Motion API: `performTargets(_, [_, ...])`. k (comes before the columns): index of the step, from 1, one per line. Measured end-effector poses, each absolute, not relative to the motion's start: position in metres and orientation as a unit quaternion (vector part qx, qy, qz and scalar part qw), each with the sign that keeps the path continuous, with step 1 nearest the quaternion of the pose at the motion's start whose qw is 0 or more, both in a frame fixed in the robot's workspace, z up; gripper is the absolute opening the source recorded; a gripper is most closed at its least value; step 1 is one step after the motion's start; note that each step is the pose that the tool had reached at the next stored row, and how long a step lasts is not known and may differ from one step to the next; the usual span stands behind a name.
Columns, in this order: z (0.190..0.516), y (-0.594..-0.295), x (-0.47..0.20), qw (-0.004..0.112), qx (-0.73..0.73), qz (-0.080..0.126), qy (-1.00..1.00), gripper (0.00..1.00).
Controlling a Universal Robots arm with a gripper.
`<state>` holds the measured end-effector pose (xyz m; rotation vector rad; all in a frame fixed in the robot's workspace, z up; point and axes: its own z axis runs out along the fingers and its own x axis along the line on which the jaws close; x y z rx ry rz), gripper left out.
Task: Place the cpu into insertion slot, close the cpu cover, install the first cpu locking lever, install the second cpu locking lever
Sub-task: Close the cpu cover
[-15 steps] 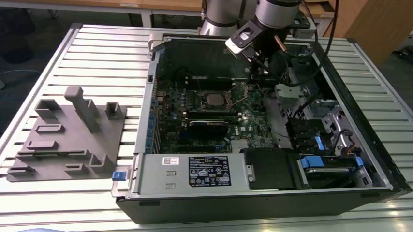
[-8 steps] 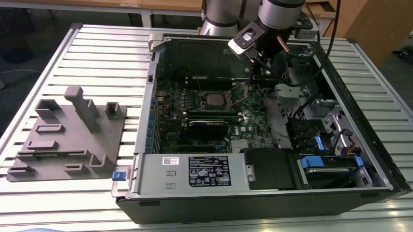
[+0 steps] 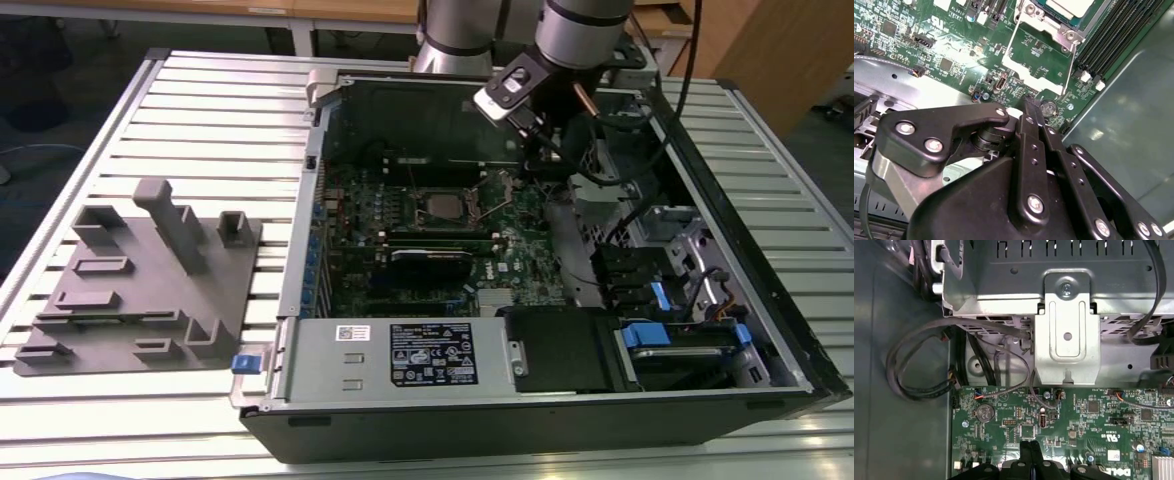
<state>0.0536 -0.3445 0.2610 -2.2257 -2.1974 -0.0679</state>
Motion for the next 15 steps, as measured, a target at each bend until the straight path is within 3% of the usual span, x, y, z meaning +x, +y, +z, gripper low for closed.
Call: performTargets(15, [0.244,-0.344,0.056,0.006,-0.711,-0.021,-0.702,0.11])
